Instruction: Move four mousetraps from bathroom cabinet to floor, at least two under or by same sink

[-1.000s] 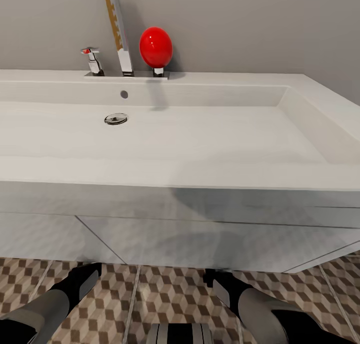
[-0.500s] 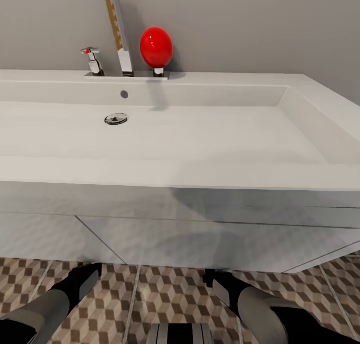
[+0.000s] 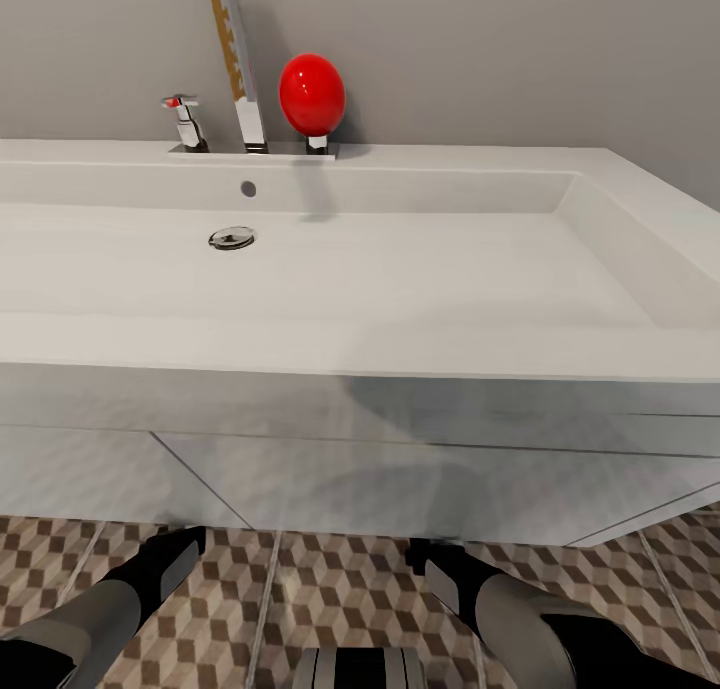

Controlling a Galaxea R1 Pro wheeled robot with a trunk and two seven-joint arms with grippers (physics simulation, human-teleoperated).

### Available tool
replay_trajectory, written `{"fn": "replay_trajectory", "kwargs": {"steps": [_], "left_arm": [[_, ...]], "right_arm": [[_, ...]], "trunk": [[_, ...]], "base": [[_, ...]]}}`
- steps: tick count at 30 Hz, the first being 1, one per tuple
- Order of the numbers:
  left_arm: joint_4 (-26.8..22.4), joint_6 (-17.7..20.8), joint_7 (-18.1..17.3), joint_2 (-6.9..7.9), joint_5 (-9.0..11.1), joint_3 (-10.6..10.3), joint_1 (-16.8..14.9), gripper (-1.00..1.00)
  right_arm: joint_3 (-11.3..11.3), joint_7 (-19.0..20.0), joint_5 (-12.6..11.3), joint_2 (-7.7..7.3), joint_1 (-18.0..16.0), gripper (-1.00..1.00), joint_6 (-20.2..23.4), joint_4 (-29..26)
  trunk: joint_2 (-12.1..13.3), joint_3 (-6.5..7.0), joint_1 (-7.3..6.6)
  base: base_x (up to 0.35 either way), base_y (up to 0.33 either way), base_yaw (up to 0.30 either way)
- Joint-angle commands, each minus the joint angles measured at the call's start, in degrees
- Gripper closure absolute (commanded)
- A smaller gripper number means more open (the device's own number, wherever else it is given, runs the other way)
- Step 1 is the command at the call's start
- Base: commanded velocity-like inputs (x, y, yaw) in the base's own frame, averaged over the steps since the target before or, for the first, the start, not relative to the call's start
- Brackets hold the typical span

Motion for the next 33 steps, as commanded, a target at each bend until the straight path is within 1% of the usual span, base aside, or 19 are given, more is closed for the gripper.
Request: {"fn": "replay_trajectory", "kwargs": {"steps": [1, 5, 8, 17, 22, 25, 33], "left_arm": [[-0.54, 0.58, 0.05, 0.02, -0.01, -0.74, -0.04, 1.0], [-0.34, 0.58, -2.23, 0.03, -0.02, -0.79, -0.04, 1.0], [-0.24, 0.5, -3.21, 0.11, -0.02, -0.8, -0.04, 1.0], [-0.11, 0.58, -4.11, 0.1, -0.02, -0.8, -0.04, 1.0], [0.03, 0.9, -7.53, 0.17, -0.02, -0.8, -0.04, 1.0], [0.1, 0.98, -8.26, 0.23, -0.02, -0.8, -0.04, 1.0], [0.15, 1.46, -8.88, 0.15, -0.02, -0.8, -0.04, 1.0]], "right_arm": [[-0.14, -0.24, 0.42, 0.02, -0.11, 1.0, 0.18, -4.2], [-0.14, -0.24, 0.42, 0.02, -0.11, 1.0, 0.18, -4.2], [-0.14, -0.24, 0.43, 0.02, -0.11, 1.0, 0.18, -4.2], [-0.14, -0.24, 0.42, 0.02, -0.11, 1.0, 0.18, -4.2], [-0.14, -0.24, 0.42, 0.02, -0.11, 1.0, 0.16, -4.2], [-0.14, -0.24, 0.42, 0.02, -0.11, 1.0, 0.17, -4.2], [-0.14, -0.24, 0.42, 0.02, -0.11, 1.0, 0.18, -4.2]], "trunk": [[-0.02, -0.02, -0.02], [-0.02, -0.02, -0.02], [-0.02, -0.02, -0.02], [-0.02, -0.02, -0.02], [-0.02, -0.02, -0.02], [-0.02, -0.02, -0.02], [-0.02, -0.02, -0.02]], "base": [[0.0, 0.0, 0.0], [0.0, 0.0, 0.0], [0.0, 0.0, 0.0], [0.0, 0.0, 0.0], [0.0, 0.0, 0.0], [0.0, 0.0, 0.0], [0.0, 0.0, 0.0]]}}
